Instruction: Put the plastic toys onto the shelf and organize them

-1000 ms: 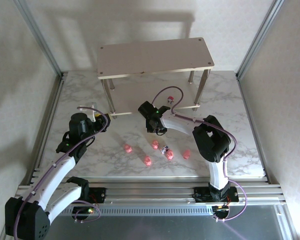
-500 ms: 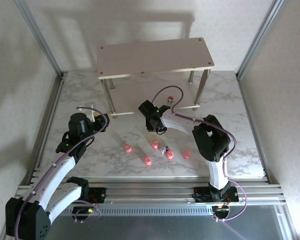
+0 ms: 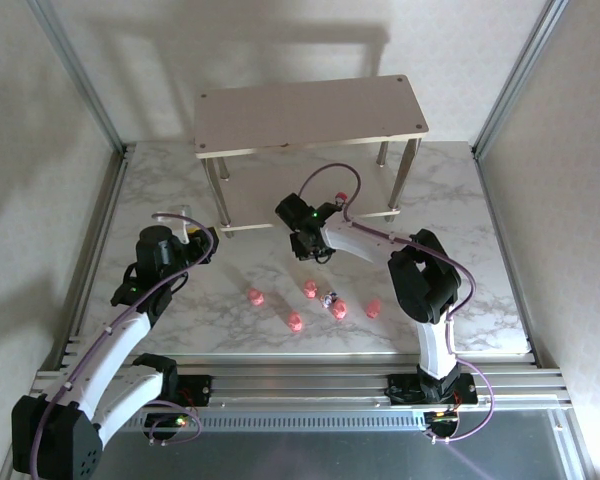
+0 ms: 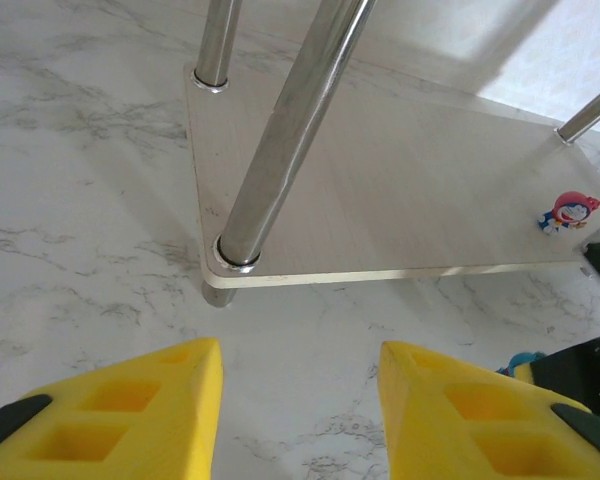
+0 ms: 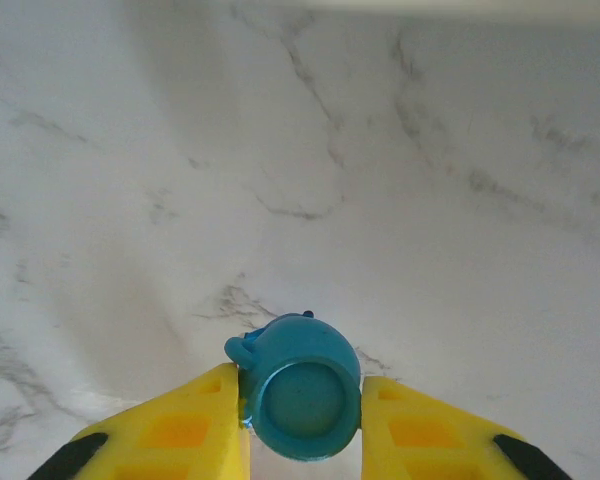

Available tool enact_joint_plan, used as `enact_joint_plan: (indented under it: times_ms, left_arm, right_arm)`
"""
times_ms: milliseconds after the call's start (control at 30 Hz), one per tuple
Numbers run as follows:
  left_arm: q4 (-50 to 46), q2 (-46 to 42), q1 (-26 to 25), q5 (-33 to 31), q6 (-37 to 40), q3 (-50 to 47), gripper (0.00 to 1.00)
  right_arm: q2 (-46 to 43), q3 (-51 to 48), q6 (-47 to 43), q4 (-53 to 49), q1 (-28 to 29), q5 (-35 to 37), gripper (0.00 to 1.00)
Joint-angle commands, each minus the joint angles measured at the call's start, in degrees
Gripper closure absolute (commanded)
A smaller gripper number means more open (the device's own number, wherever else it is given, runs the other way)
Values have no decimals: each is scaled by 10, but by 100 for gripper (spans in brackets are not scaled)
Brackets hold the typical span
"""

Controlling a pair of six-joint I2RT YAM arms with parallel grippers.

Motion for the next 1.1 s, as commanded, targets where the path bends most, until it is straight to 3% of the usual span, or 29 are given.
enact_joint_plan:
  times_ms: [0,567,1067]
  left_arm:
    - [14,0,8,12,4,-1,55]
    - [13,-5,12,14,2,-2,55]
    - [13,-6,15,14,2,-4,55]
  right_arm:
    - [-9,60,-68,-53,-3,27,85]
    - [78,231,-243,-95,-21,69,85]
    - [124,261,-275,-55,-33,70,85]
